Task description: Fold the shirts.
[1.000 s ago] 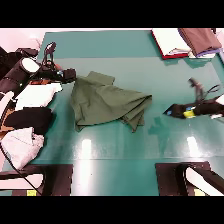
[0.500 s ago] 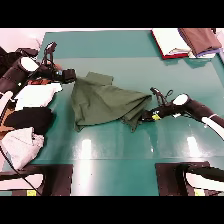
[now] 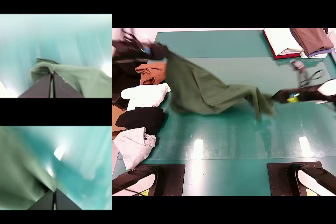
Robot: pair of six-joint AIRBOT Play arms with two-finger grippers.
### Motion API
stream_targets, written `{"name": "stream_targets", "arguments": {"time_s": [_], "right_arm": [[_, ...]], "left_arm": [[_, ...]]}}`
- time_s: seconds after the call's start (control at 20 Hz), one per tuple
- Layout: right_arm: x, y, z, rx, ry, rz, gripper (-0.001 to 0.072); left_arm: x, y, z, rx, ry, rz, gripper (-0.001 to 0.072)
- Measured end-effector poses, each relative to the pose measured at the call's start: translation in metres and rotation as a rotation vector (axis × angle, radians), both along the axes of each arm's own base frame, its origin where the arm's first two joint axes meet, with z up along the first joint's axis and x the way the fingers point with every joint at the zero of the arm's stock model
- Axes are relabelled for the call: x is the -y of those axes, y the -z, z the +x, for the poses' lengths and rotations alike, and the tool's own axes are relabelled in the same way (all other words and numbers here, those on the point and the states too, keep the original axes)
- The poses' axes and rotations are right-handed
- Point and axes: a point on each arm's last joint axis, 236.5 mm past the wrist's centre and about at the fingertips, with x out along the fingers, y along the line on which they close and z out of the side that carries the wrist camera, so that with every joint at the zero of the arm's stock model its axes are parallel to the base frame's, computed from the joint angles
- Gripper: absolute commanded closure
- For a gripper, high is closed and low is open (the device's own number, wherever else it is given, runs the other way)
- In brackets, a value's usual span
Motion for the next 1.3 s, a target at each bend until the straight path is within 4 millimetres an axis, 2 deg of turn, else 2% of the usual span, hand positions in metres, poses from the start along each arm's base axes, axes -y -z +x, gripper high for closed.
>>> {"name": "stream_targets", "arguments": {"time_s": [0.1, 0.2, 0.3, 0.35, 0.45, 0.55, 0.65, 0.75, 0.85, 0.9, 1.0, 1.05, 1.1, 1.2, 1.3], "right_arm": [[0.024, -0.066, 0.001, 0.143, 0.039, -0.043, 0.0698], [0.041, -0.136, -0.007, 0.304, 0.078, -0.088, 0.0697], [0.051, -0.203, -0.026, 0.458, 0.109, -0.125, 0.0698], [0.055, -0.232, -0.037, 0.527, 0.126, -0.148, 0.0698], [0.064, -0.283, -0.060, 0.649, 0.166, -0.197, 0.0698], [0.071, -0.319, -0.079, 0.729, 0.205, -0.239, 0.0699], [0.076, -0.337, -0.088, 0.748, 0.228, -0.256, 0.0698], [0.077, -0.333, -0.080, 0.694, 0.222, -0.241, 0.0698], [0.073, -0.308, -0.056, 0.590, 0.187, -0.204, 0.0698], [0.068, -0.287, -0.041, 0.519, 0.156, -0.181, 0.0698], [0.058, -0.237, -0.006, 0.375, 0.102, -0.163, 0.0694], [0.053, -0.210, 0.012, 0.311, 0.081, -0.167, 0.0580], [0.049, -0.182, 0.032, 0.256, 0.062, -0.179, 0.0347], [0.041, -0.134, 0.062, 0.160, 0.043, -0.195, 0.0323], [0.033, -0.097, 0.079, 0.073, 0.028, -0.198, 0.0324]], "left_arm": [[-0.005, -0.071, -0.029, 0.158, -0.004, -0.006, 0.0683], [-0.010, -0.139, -0.071, 0.316, -0.006, -0.015, 0.0683], [-0.016, -0.205, -0.125, 0.486, -0.010, -0.031, 0.0684], [-0.018, -0.230, -0.151, 0.555, -0.010, -0.039, 0.0684], [-0.024, -0.273, -0.203, 0.685, -0.013, -0.050, 0.0684], [-0.027, -0.299, -0.241, 0.772, -0.009, -0.062, 0.0684], [-0.025, -0.303, -0.254, 0.783, 0.003, -0.068, 0.0684], [-0.019, -0.290, -0.242, 0.729, 0.027, -0.076, 0.0684], [-0.006, -0.251, -0.205, 0.586, 0.064, -0.080, 0.0683], [0.001, -0.226, -0.184, 0.502, 0.082, -0.082, 0.0684], [0.013, -0.163, -0.140, 0.306, 0.112, -0.082, 0.0683], [0.017, -0.128, -0.119, 0.211, 0.117, -0.078, 0.0683], [0.019, -0.091, -0.101, 0.113, 0.117, -0.069, 0.0683], [0.022, -0.022, -0.073, -0.050, 0.117, -0.052, 0.0683], [0.019, 0.040, -0.056, -0.186, 0.105, -0.019, 0.0683]]}}
